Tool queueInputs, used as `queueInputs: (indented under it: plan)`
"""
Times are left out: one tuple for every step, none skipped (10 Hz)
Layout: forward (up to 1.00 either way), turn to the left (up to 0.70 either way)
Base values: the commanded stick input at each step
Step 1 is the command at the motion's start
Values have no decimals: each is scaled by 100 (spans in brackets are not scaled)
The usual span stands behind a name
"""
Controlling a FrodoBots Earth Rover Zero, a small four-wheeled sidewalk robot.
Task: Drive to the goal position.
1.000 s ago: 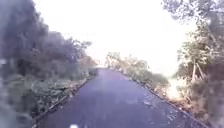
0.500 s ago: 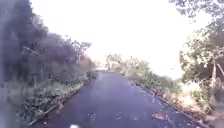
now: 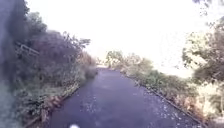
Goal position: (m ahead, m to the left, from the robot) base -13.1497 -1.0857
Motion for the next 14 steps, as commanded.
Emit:
queueInputs:
  plan:
    - [5,0]
    - [5,0]
    - [5,0]
    - [4,0]
    - [4,0]
    - [4,0]
    - [4,0]
    - [4,0]
    - [4,0]
    - [4,0]
    - [4,0]
    - [4,0]
    - [4,0]
    - [4,0]
